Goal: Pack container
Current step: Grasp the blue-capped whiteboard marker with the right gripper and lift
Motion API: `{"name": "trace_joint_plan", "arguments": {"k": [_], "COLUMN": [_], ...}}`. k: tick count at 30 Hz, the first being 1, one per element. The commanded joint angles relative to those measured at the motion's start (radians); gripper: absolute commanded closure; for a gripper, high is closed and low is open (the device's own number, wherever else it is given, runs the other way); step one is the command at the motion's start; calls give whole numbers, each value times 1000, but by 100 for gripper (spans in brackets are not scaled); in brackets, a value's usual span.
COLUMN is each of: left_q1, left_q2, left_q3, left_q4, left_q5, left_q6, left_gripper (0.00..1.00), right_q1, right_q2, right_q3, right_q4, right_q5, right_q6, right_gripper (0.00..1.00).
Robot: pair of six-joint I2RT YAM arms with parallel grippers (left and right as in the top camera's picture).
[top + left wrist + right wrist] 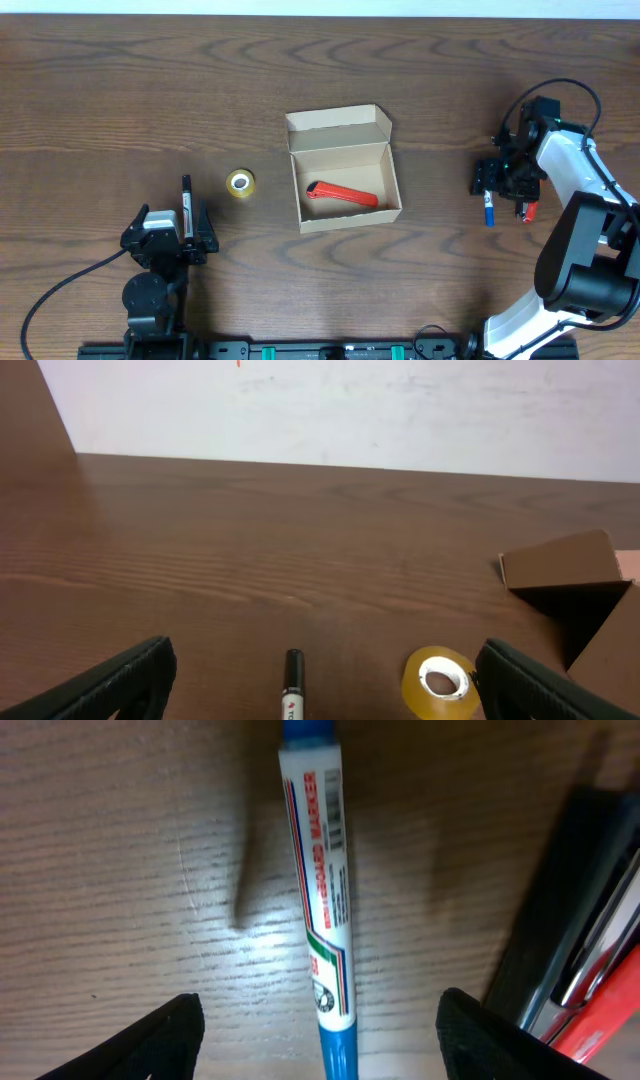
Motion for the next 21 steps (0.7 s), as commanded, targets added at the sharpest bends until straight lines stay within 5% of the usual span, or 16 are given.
{"name": "trace_joint_plan", "arguments": {"k": [1,21], "left_q1": [-4,-4], "left_q2": [0,0], "left_q3": [-15,-15], "left_q4": [-48,-48], "left_q5": [3,3], "left_q6": [-12,-12], "left_gripper": [5,5], "right_q1": [3,4], "right_q2": [6,120], "right_q3": [19,19], "right_q4": [7,27], "right_q5": [29,45], "right_q6": [-50,-49], "right_gripper": [26,27]}}
